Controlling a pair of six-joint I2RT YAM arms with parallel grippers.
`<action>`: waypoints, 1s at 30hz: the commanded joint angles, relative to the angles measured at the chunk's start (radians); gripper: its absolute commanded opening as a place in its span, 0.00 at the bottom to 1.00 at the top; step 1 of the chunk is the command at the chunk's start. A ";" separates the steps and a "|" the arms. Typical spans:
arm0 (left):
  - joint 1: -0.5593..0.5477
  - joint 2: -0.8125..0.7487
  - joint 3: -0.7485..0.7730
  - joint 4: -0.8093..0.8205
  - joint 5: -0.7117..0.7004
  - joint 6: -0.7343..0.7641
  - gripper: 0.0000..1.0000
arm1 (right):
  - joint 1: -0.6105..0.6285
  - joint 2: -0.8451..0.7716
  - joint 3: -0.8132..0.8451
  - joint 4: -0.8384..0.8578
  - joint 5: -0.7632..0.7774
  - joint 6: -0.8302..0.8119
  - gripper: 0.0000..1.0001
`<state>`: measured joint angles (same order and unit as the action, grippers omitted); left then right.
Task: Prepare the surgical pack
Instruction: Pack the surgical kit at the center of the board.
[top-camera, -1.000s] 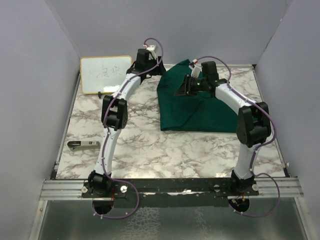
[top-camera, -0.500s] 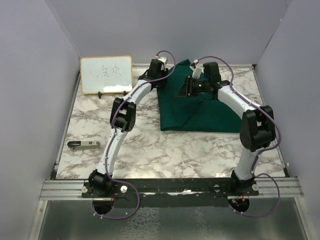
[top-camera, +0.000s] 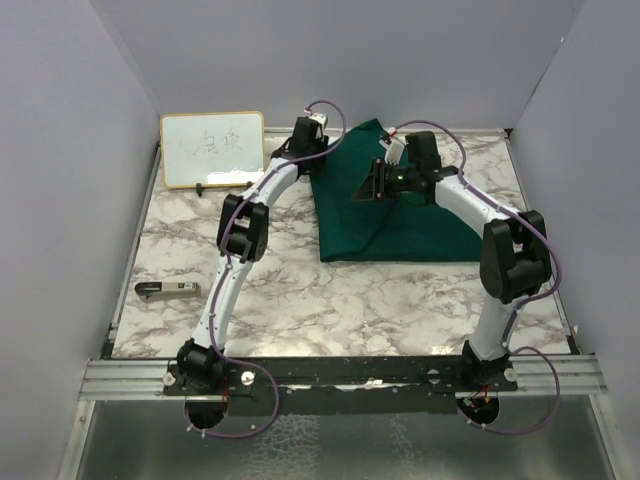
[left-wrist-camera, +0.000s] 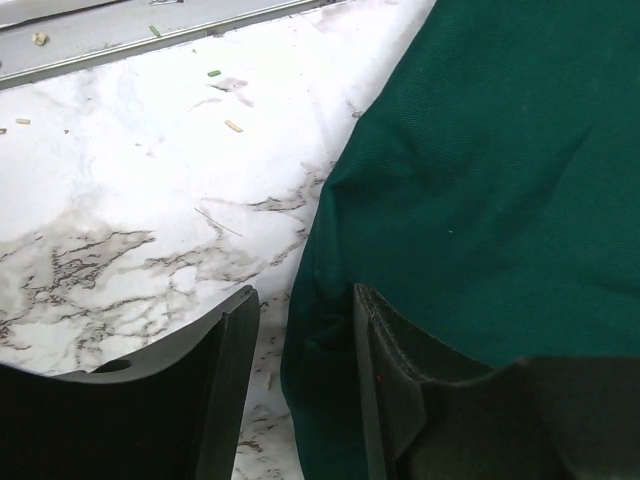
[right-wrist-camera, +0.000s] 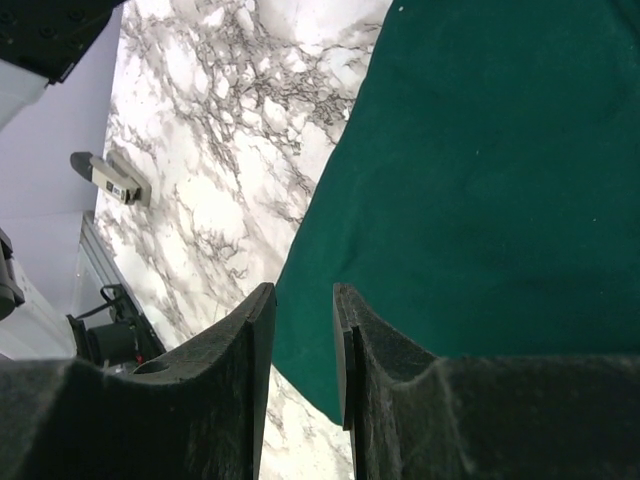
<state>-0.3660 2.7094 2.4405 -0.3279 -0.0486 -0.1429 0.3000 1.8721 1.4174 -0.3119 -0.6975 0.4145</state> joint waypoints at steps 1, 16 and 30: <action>0.019 -0.064 -0.006 0.013 0.068 -0.040 0.48 | 0.005 -0.002 -0.022 0.041 -0.028 0.003 0.31; 0.048 -0.102 -0.021 0.072 0.185 -0.155 0.59 | -0.178 -0.040 0.000 -0.148 0.237 -0.128 0.57; 0.039 -0.034 0.000 0.074 0.134 -0.094 0.54 | -0.220 0.061 0.032 -0.124 0.156 -0.118 0.53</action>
<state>-0.3229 2.6453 2.4176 -0.2695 0.1036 -0.2684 0.0963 1.8935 1.4136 -0.4404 -0.5053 0.3080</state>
